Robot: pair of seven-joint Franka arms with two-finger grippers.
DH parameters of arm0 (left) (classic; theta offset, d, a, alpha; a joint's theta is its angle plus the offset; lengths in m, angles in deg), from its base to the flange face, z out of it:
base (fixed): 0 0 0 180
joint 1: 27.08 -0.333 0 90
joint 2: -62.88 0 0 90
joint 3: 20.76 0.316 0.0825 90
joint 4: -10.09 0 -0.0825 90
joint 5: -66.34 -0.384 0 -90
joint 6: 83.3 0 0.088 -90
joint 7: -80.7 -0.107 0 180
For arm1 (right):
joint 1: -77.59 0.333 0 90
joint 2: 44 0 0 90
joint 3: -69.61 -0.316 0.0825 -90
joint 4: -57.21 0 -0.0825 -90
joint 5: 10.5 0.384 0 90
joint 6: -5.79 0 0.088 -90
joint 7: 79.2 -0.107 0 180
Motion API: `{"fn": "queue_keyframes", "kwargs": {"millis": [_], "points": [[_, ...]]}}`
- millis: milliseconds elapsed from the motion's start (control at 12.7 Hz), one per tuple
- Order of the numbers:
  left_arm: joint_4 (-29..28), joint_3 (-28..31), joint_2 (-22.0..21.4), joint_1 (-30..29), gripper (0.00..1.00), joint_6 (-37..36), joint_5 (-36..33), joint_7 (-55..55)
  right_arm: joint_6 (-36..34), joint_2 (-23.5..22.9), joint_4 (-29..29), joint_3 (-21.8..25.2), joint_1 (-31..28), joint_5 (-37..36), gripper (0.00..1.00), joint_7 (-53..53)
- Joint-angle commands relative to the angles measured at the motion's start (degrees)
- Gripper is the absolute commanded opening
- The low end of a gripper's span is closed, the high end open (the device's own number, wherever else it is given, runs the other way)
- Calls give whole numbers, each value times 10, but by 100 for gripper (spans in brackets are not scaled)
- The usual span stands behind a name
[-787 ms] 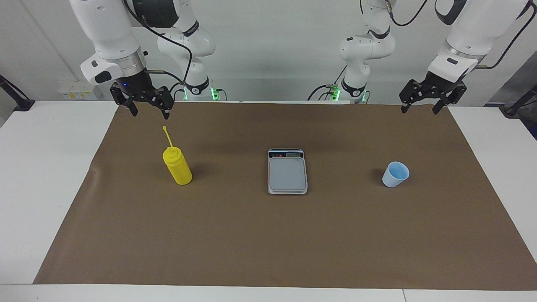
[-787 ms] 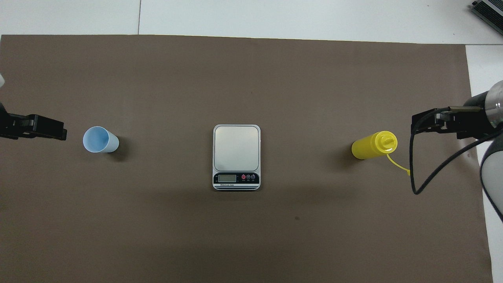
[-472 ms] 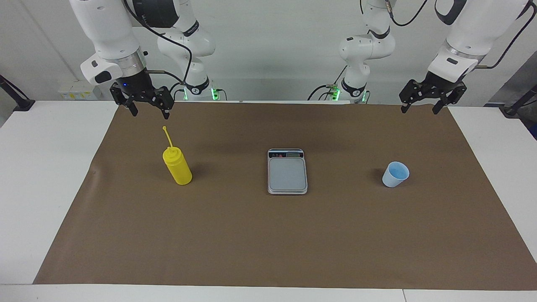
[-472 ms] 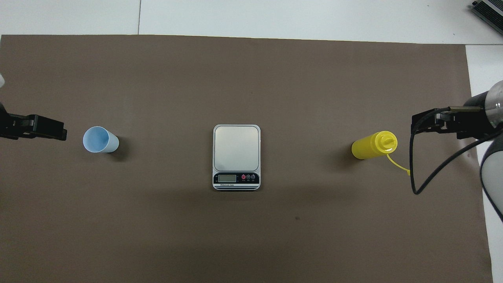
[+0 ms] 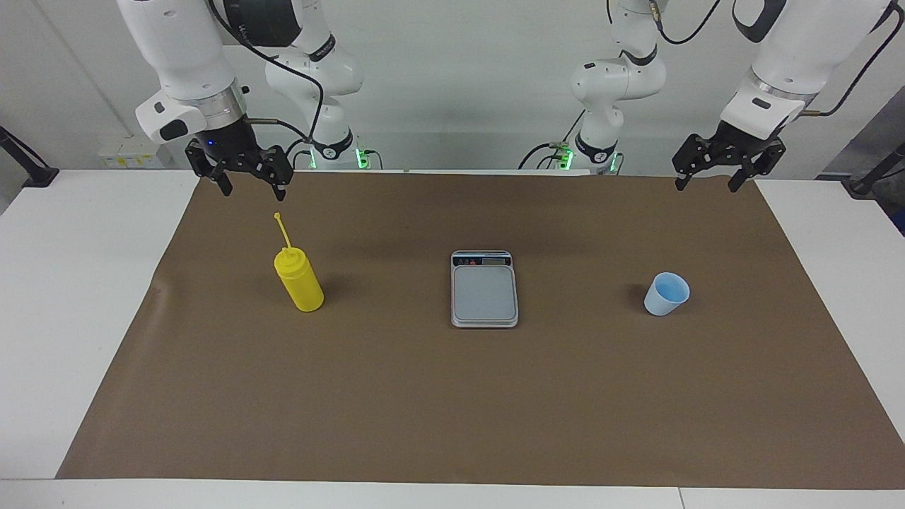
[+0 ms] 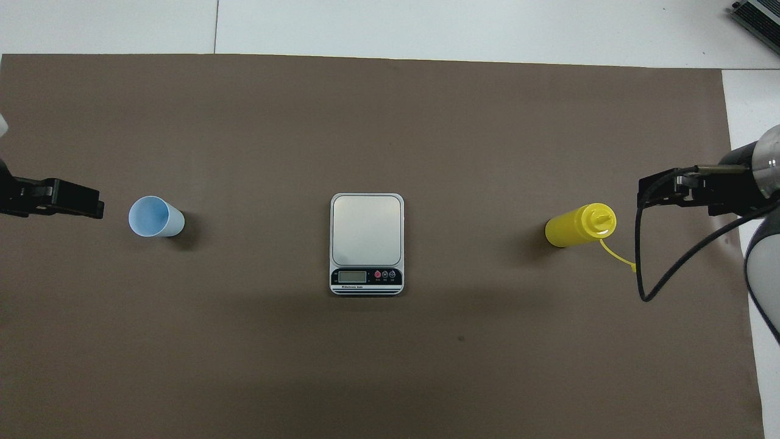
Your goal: Pour seasoning into cup on scale with both arms
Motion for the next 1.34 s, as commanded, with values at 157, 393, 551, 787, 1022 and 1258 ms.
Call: {"fn": "queue_keyframes", "kwargs": {"millis": [157,393,551,787,1022,1258], "points": [[-37,12,-21,-4,100,25,4,-10,-2,8,-9,-4,-8,13,100,14],[-55,14,-15,-21,100,57,10,-10,-2,8,-9,-4,-8,13,100,14],[-67,14,7,-37,100,94,10,-10,-2,8,-9,-4,-8,13,100,14],[-109,15,28,-45,100,152,11,-8,-2,8,-9,-4,-8,13,100,14],[-118,15,65,-51,100,180,11,-6,-2,8,-9,-4,-8,13,100,15],[-178,17,75,-61,100,262,11,-3,-2,8,-9,-4,-8,13,100,14]]}}
